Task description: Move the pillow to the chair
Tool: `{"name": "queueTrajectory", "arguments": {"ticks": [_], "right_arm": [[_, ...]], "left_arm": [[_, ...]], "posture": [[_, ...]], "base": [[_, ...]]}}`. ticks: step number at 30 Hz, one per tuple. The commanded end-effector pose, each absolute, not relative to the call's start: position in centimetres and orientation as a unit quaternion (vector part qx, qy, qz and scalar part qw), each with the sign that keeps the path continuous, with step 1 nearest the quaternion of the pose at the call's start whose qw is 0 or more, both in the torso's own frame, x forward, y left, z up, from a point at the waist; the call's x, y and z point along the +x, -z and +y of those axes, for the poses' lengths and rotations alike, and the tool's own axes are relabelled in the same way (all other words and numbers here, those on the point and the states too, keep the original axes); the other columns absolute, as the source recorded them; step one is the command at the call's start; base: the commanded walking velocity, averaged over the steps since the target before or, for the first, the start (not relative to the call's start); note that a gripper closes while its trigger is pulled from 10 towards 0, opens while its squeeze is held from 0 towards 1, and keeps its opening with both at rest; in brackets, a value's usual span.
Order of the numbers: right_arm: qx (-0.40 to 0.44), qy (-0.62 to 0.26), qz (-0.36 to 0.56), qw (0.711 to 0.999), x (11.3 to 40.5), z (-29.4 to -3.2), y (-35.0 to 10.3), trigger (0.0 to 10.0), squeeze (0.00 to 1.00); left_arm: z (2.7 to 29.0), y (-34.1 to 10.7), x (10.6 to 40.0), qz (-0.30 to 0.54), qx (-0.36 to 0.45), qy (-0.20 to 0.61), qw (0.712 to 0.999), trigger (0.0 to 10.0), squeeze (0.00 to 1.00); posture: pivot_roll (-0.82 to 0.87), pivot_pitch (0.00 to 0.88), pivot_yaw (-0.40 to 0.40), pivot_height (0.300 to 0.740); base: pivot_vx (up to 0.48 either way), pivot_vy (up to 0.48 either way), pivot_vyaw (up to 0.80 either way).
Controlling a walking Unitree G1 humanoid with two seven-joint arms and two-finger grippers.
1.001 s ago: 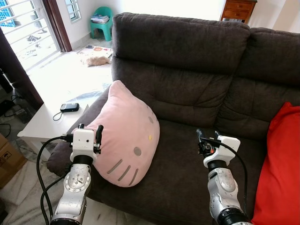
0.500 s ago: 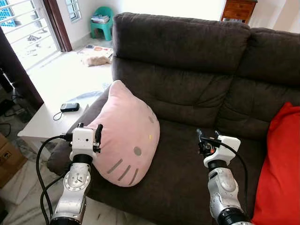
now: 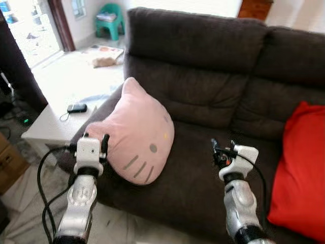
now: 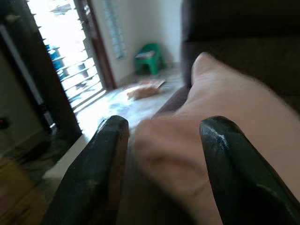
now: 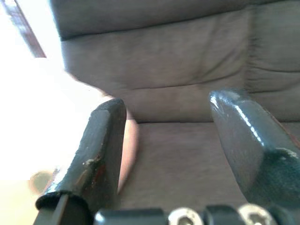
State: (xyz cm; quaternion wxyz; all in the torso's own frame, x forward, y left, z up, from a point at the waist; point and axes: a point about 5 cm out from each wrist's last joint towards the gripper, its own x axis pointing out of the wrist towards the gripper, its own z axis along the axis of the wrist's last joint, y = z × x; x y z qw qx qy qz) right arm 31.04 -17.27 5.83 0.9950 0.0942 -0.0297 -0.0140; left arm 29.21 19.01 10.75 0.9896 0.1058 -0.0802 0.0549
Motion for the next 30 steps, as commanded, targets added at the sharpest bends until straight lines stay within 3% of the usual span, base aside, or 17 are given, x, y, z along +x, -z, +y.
{"name": "queueTrajectory", "arguments": {"ticks": [1, 7, 18, 27, 30], "right_arm": [[0.097, 0.016, -0.020, 0.995, 30.8, -17.4, -5.5, 10.0, 0.00], [0.096, 0.017, -0.021, 0.995, 30.9, -17.4, -5.6, 10.0, 0.00], [0.080, 0.023, 0.027, 0.996, 30.3, -18.5, -4.0, 10.0, 0.00], [0.056, 0.071, 0.194, 0.977, 26.0, -22.1, 1.5, 10.0, 0.00], [0.029, 0.064, 0.294, 0.953, 22.6, -22.7, 4.4, 10.0, 0.00]], "left_arm": [[18.9, -10.5, 29.1, -0.076, 0.104, -0.057, 0.990, 10.0, 0.00], [19.0, -10.3, 29.2, -0.070, 0.110, -0.059, 0.990, 10.0, 0.00], [20.5, -7.3, 28.7, -0.002, 0.131, -0.065, 0.989, 10.0, 0.00], [21.9, -1.9, 26.3, 0.120, 0.133, -0.073, 0.981, 10.0, 0.00], [22.4, 0.4, 25.0, 0.177, 0.128, -0.074, 0.973, 10.0, 0.00]], "posture": [[0.06, 0.034, -0.021, 0.740], [0.06, 0.040, -0.022, 0.740], [0.05, 0.031, -0.024, 0.740], [0.04, 0.004, -0.027, 0.740], [0.04, 0.000, -0.026, 0.740]], "base": [[-0.307, 0.000, 0.00], [-0.296, 0.000, 0.00], [0.000, 0.000, 0.00], [0.000, 0.000, 0.00], [0.000, 0.000, 0.00]]}}
